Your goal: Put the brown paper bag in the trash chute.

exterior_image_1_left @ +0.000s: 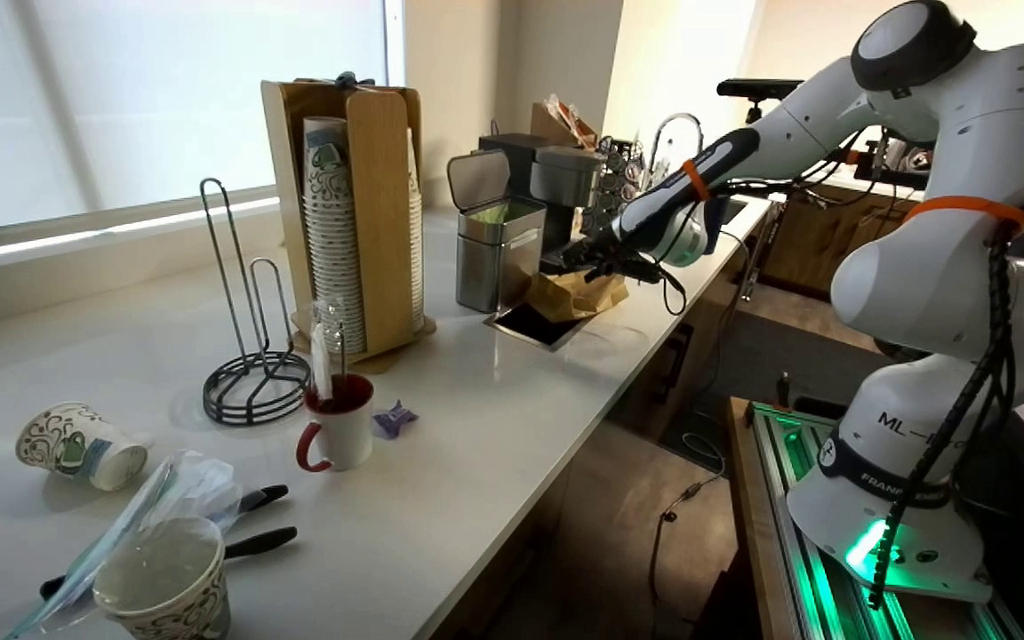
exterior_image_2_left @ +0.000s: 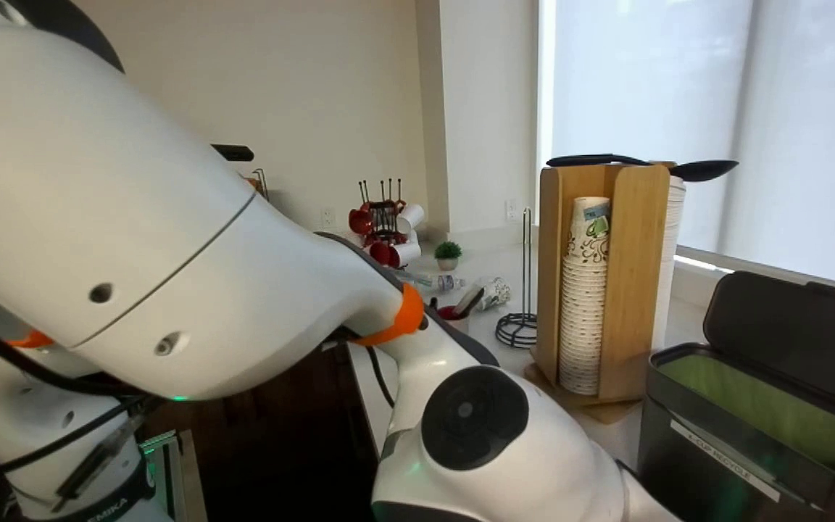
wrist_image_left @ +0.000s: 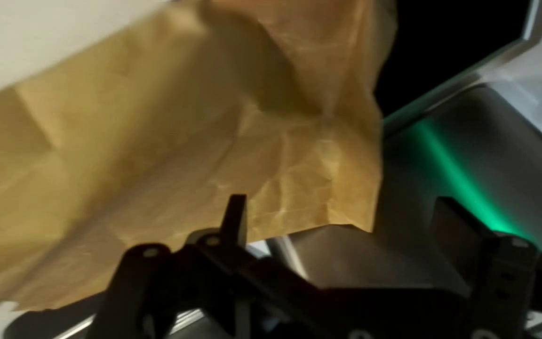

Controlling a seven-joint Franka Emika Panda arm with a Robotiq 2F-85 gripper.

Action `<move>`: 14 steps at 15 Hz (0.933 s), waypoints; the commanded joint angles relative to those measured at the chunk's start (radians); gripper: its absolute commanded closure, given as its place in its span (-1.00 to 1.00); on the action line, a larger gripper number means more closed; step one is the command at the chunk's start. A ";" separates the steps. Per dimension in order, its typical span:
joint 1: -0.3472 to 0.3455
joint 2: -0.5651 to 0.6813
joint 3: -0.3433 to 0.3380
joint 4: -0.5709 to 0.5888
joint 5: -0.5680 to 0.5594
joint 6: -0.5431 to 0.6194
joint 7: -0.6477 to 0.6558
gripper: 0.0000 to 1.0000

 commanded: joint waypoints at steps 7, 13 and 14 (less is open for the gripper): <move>0.046 -0.042 -0.111 -0.003 0.004 0.031 0.031 -1.00; 0.124 0.043 -0.120 0.171 0.020 -0.221 -0.045 -1.00; 0.132 0.054 -0.110 0.198 0.047 -0.284 -0.077 -1.00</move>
